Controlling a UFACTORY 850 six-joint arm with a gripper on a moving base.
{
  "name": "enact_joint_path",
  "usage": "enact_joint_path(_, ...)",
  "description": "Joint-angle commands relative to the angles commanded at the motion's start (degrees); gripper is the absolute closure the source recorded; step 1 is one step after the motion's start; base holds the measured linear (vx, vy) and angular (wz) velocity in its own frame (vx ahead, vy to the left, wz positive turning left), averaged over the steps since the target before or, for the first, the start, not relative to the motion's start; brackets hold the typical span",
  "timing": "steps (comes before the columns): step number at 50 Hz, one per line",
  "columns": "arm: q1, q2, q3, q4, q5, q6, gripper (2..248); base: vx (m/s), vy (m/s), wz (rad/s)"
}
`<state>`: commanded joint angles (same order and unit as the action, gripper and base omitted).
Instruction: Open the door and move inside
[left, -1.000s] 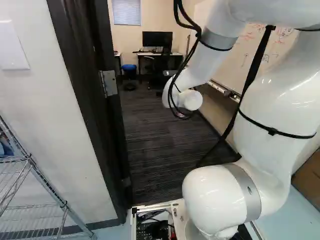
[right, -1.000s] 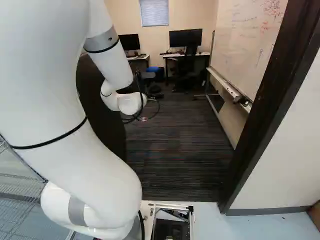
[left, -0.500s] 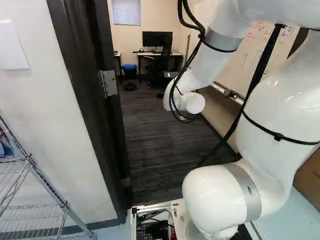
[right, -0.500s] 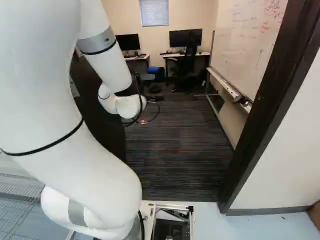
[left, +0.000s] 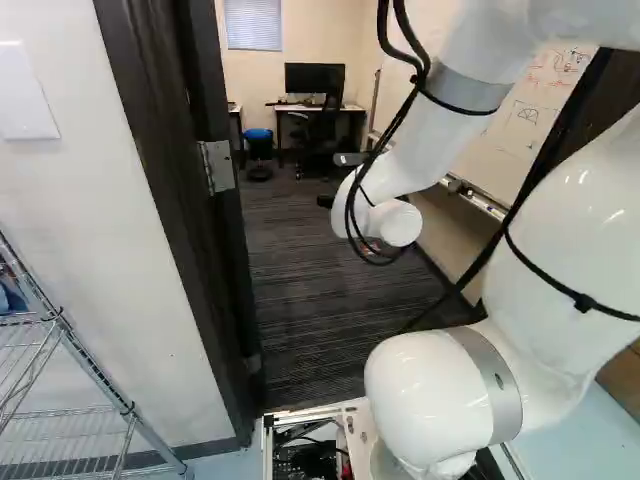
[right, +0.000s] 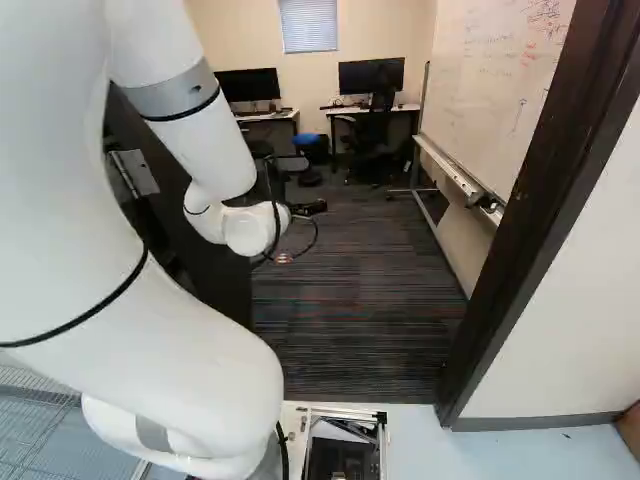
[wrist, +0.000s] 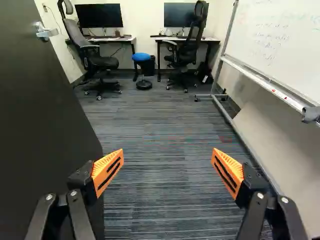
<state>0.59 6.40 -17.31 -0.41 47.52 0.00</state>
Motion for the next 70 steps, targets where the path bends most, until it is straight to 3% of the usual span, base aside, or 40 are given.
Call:
enact_joint_path(34, -0.5, 7.7, 9.8, 0.3, 2.0, 0.0, 3, 0.000, 0.000, 0.000)
enact_joint_path(70, -0.6, 9.6, 12.3, 0.4, 2.5, 0.0, 3, 0.000, 0.000, 0.000)
